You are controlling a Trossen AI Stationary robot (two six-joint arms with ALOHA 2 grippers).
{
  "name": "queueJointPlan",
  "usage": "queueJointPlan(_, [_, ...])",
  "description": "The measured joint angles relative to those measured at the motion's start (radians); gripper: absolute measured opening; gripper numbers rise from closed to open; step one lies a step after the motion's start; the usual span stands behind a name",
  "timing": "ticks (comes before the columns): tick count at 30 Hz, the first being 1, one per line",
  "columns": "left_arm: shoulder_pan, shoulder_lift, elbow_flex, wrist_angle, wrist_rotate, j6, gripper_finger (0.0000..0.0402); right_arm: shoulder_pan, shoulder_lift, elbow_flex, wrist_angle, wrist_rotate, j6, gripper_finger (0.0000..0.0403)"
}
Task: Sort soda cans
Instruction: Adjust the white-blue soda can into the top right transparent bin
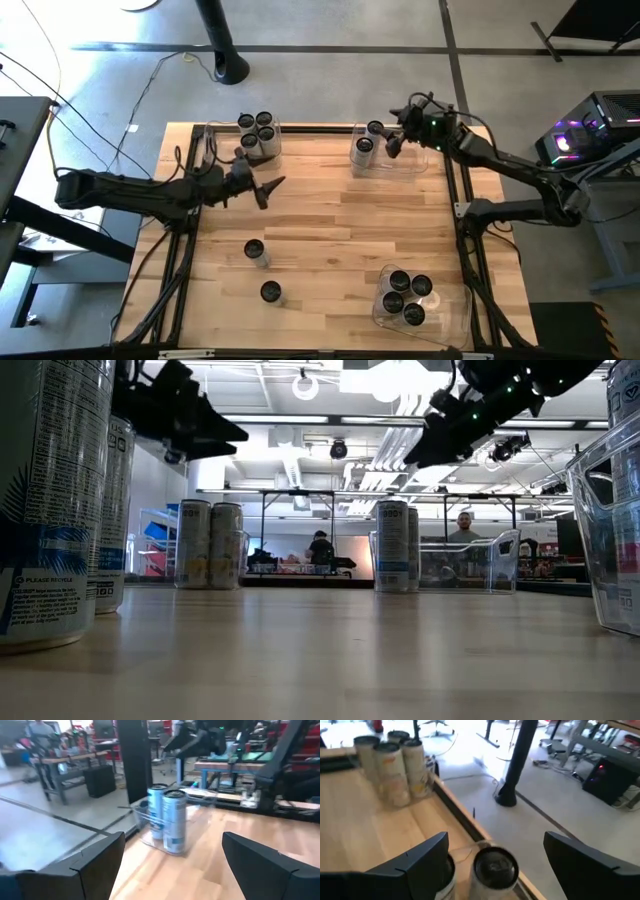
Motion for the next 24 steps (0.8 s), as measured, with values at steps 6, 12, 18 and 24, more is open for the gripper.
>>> queueJointPlan(6, [0.087, 0.024, 0.000, 0.026, 0.001, 0.061, 0.0330, -0.004, 0.001, -0.001, -0.014, -0.010, -0.009, 0.0323])
queueJointPlan(12, [0.213, 0.023, 0.046, 0.052, 0.017, 0.088, 0.0330, -0.004, 0.006, -0.002, 0.007, -0.008, 0.029, 0.0323])
queueJointPlan(18, [0.302, 0.023, 0.094, 0.049, 0.018, 0.139, 0.0330, -0.004, 0.006, -0.002, 0.027, -0.006, -0.043, 0.0323])
queueJointPlan(24, [0.383, 0.024, 0.128, 0.049, 0.077, 0.146, 0.0330, -0.035, 0.006, -0.002, 0.023, -0.008, -0.092, 0.0323])
